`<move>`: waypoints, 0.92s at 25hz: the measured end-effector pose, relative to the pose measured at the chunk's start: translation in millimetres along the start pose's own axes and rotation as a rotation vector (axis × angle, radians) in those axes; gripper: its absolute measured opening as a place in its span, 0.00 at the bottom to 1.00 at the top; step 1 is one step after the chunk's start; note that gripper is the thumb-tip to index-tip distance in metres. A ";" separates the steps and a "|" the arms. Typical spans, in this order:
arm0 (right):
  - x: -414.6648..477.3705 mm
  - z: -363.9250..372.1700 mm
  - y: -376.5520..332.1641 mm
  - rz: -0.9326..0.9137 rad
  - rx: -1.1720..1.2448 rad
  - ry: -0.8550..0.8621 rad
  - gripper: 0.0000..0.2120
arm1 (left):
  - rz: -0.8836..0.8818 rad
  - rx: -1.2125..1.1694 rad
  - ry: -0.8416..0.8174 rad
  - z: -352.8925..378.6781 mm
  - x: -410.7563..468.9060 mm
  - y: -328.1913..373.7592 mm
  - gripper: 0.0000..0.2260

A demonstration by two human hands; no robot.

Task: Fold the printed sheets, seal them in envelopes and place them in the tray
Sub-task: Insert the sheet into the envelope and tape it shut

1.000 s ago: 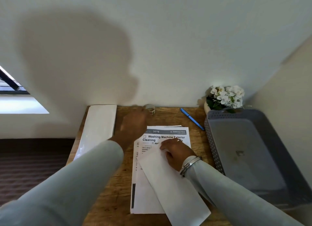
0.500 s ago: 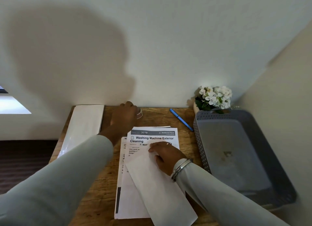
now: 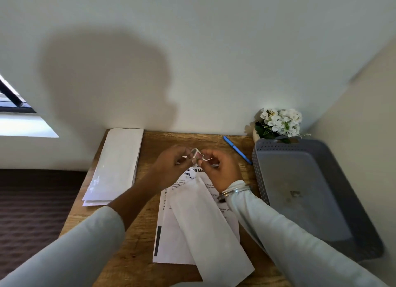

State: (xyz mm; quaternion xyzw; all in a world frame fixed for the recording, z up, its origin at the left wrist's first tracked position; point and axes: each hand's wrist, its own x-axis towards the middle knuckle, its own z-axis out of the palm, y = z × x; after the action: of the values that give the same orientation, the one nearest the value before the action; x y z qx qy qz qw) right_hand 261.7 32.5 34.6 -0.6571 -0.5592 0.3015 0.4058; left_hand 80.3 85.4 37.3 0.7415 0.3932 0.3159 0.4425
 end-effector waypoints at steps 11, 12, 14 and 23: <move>-11.8 2.6 -13.0 -0.019 0.036 0.029 0.06 | 0.001 0.095 -0.003 -5.9 -24.4 5.2 0.08; -11.3 3.2 -13.2 -0.012 0.047 0.027 0.07 | -0.007 0.117 -0.007 -7.0 -24.1 3.8 0.09; -10.2 3.3 -14.3 0.009 0.086 0.029 0.07 | -0.011 0.147 -0.026 -9.2 -23.5 2.3 0.10; -7.7 2.0 -15.0 0.032 0.122 0.036 0.05 | 0.018 0.218 -0.035 -10.8 -20.5 0.9 0.07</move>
State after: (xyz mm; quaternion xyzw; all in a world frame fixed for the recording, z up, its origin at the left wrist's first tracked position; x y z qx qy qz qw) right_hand 251.2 26.1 46.3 -0.6453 -0.5216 0.3296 0.4504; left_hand 61.6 71.8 40.1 0.7942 0.4107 0.2621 0.3631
